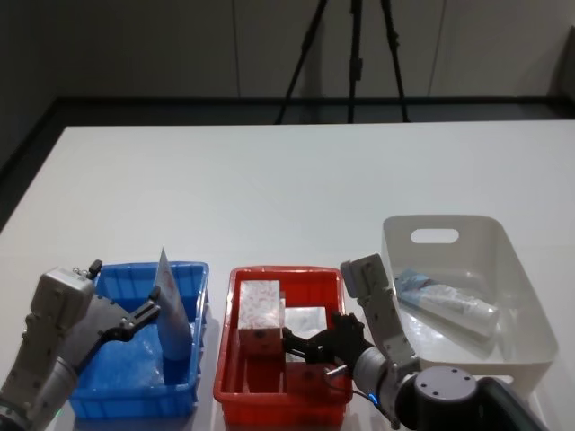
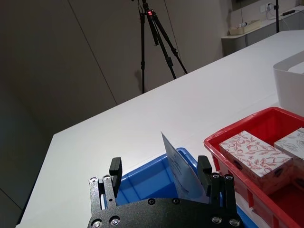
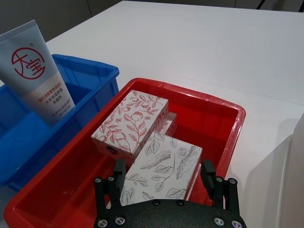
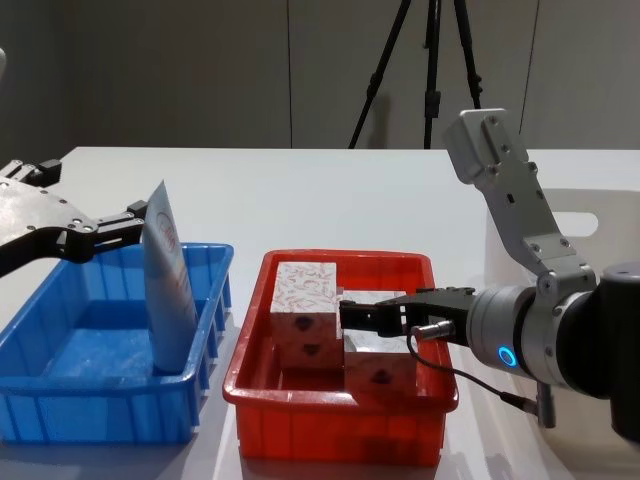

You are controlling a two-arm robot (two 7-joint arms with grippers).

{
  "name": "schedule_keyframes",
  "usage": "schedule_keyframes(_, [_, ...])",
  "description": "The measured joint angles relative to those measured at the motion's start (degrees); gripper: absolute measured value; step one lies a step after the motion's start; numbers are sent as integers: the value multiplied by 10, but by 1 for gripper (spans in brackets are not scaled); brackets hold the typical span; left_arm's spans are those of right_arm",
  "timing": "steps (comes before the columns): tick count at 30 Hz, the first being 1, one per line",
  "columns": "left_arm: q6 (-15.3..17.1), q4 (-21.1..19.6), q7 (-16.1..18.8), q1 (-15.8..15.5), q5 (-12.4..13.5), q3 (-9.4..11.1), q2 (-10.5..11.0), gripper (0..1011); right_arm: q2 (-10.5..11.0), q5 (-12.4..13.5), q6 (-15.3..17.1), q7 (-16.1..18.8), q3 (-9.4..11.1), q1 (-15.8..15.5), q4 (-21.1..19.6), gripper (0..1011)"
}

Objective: Bimanual collaborative sorting of washing and personal care products

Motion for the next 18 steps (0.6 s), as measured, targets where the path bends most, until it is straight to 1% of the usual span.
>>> schedule_keyframes(18, [0,0,0,0,0,0,0,1001,-16,-3,10,-8,3,11,20,1001])
